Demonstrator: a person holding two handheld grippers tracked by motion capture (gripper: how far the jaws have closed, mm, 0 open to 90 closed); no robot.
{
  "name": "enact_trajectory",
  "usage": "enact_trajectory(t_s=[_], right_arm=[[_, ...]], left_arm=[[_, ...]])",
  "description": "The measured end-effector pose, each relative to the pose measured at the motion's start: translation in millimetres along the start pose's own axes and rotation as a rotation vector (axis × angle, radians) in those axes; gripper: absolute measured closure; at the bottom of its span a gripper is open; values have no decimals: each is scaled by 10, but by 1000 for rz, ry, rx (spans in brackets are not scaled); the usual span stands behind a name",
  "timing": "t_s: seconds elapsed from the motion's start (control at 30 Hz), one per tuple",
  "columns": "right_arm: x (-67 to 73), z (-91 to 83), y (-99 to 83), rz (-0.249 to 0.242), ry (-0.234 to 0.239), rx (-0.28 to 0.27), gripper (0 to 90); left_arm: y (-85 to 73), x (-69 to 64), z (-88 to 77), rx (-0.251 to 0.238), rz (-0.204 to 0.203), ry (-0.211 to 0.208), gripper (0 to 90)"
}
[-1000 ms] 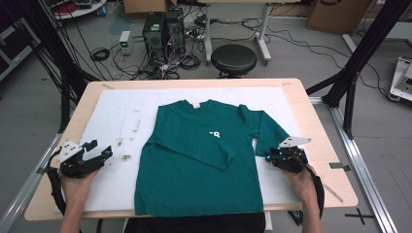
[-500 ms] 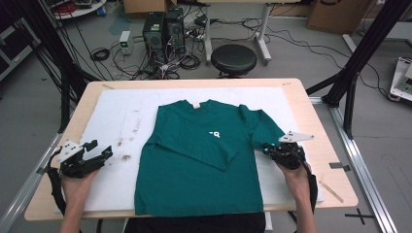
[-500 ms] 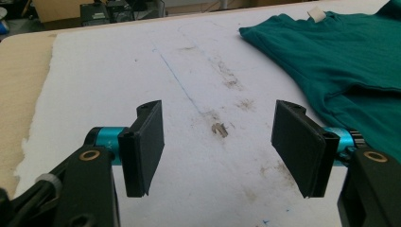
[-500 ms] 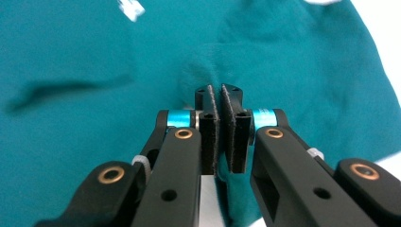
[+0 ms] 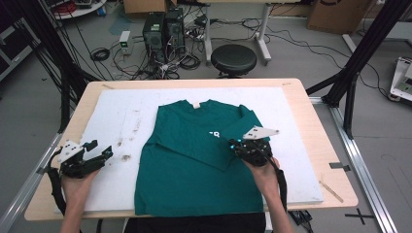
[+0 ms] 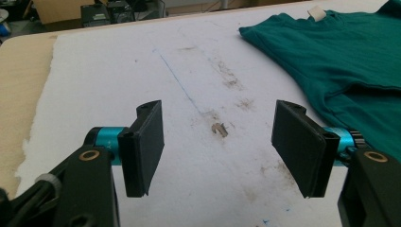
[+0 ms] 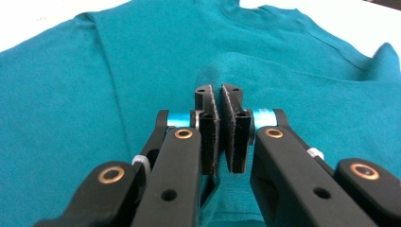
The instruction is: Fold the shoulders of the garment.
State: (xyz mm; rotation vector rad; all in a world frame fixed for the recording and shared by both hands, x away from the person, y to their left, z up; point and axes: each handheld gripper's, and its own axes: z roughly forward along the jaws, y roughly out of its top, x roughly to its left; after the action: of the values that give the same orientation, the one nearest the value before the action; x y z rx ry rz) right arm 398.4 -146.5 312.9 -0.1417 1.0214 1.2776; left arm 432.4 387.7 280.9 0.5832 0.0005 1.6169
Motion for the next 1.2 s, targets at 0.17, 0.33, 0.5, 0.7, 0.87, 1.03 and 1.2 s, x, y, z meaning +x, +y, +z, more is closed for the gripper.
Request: enact_trajectory(t_s=[0.17, 0.33, 0.5, 0.7, 0.87, 1.03, 1.2], right_arm=[[137, 115, 101, -9, 25, -12, 867], [316, 275, 238, -25, 66, -5, 867], [510, 452, 382, -72, 95, 1, 867], [652, 631, 438, -86, 138, 24, 867], [746, 718, 447, -78, 171, 13, 866], [808, 763, 456, -80, 186, 4, 866], [858, 805, 448, -78, 219, 3, 866]], left_arm=[[0, 3, -1, 0, -3, 1, 349], [0, 6, 0, 0, -2, 0, 349], [0, 5, 0, 1, -2, 1, 349], [0, 7, 1, 0, -10, 6, 344], [1, 5, 4, 3, -6, 4, 345], [1, 0, 6, 5, -3, 5, 344], [1, 4, 7, 5, -5, 5, 344]])
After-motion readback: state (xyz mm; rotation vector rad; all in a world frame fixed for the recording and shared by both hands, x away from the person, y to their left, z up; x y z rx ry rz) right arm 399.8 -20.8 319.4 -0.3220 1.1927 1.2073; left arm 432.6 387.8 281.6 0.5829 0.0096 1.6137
